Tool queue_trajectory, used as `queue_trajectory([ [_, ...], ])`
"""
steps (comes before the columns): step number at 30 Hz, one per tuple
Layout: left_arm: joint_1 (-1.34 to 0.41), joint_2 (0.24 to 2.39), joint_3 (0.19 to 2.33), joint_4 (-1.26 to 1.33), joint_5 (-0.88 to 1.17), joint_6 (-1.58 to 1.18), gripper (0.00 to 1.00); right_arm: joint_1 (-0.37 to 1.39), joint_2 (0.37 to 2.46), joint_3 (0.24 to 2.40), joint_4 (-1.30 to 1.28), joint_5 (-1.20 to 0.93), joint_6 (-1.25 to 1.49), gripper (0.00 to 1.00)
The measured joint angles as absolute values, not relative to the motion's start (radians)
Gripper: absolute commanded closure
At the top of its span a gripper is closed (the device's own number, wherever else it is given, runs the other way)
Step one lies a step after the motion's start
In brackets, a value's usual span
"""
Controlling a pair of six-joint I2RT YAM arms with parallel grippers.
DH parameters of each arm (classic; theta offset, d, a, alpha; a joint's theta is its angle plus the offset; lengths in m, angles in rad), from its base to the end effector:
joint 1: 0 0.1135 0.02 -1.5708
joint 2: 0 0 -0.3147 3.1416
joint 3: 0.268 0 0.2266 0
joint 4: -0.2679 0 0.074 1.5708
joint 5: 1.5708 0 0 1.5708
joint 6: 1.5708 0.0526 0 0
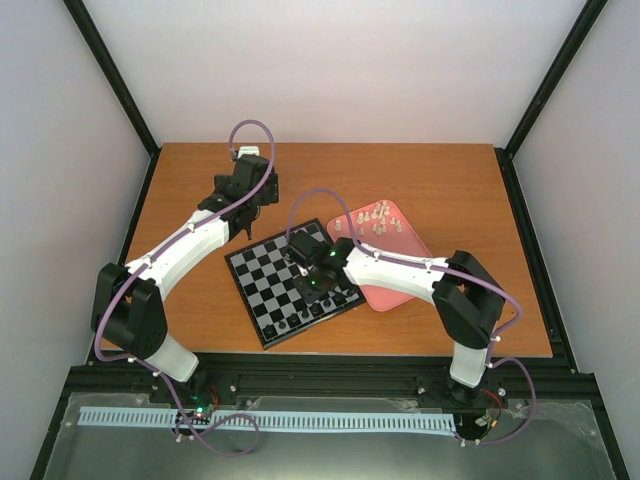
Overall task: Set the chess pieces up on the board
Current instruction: Place the chess piece on the chessboard.
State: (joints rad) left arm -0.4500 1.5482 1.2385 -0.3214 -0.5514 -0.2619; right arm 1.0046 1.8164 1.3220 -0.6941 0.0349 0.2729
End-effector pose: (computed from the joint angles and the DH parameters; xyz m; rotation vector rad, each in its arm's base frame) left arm 0.3138 -0.1210 0.3486 -0.1022 2.1001 0.1836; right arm 0.1971 0.3067 0.2505 -0.9929 2.6183 0.2839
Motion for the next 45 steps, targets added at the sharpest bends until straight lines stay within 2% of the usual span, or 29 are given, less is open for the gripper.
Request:
queue_trajectory([
  [13,-0.45,1.543,1.235,-0.321,-0.549,-0.262,0.0,1.007,1.893,1.368,-0.713,-0.012,0.268,0.94],
  [45,-0.45,1.538,1.232,-0.321,-0.55,-0.262,0.0,1.009,1.896,1.353,-0.727,-0.023,0.269,0.94],
])
